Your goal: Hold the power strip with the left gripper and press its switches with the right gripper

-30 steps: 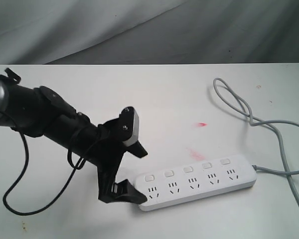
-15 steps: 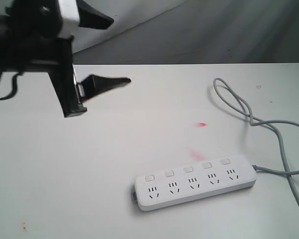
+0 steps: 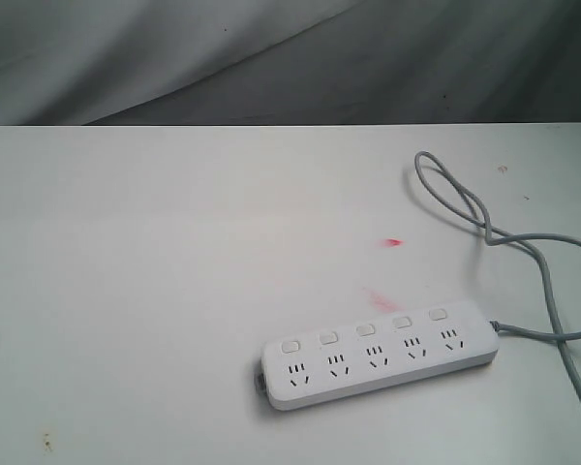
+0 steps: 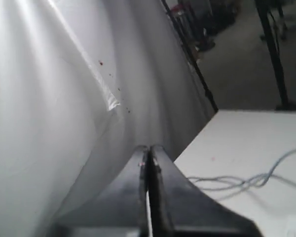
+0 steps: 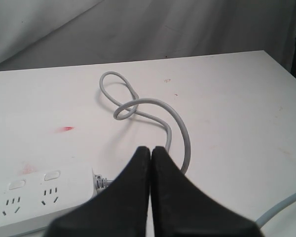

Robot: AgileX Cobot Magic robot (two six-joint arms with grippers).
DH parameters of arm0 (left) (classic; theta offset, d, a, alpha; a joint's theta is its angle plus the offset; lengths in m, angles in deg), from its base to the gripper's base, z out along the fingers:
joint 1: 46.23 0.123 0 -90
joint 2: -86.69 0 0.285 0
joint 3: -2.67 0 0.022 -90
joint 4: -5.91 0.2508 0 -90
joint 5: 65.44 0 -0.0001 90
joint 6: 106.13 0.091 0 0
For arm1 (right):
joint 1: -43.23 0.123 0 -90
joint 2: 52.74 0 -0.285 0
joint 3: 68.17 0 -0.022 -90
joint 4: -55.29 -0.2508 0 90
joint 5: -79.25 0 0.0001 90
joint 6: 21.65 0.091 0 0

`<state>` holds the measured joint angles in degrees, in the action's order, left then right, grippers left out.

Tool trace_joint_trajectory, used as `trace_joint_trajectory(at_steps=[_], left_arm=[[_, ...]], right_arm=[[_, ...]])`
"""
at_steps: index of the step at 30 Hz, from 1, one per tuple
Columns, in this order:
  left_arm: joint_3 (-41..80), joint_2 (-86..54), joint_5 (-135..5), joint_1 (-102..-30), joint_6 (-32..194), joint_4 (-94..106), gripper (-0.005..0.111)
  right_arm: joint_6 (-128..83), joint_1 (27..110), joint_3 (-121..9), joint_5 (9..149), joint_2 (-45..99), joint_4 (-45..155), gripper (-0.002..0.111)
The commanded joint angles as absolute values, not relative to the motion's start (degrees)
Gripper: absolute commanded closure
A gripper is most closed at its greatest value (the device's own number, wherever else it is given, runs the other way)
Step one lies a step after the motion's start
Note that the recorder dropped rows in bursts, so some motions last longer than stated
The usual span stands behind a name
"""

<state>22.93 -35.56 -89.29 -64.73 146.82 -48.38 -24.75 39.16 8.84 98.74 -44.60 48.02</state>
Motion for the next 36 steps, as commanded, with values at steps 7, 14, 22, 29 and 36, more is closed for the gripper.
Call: trace_joint_trajectory(at_steps=[7,14,22,29,36], left_arm=[[22.9,-46.8,-86.0,-64.8,109.6,-47.7,0.106],[22.9,-53.1,-83.2,-64.8,90.1,-51.8,0.106],[22.9,-54.1,-85.3,-64.8,87.6,-31.4,0.106],[22.9,-54.2,-89.3,-64.8,87.6,-18.9,0.106],[22.9,-55.1,-90.7,-61.4,87.6,-19.1,0.106]], right_arm=[[-24.6,39.2,9.0,98.3,-45.0,48.3,0.108],[-24.6,39.2,9.0,98.3,-45.0,48.2,0.108],[-24.6,39.2,9.0,98.3,-45.0,48.2,0.108],[-24.6,39.2,9.0,98.3,-45.0,48.2,0.108],[-24.6,39.2,9.0,98.3,-45.0,48.2,0.108]])
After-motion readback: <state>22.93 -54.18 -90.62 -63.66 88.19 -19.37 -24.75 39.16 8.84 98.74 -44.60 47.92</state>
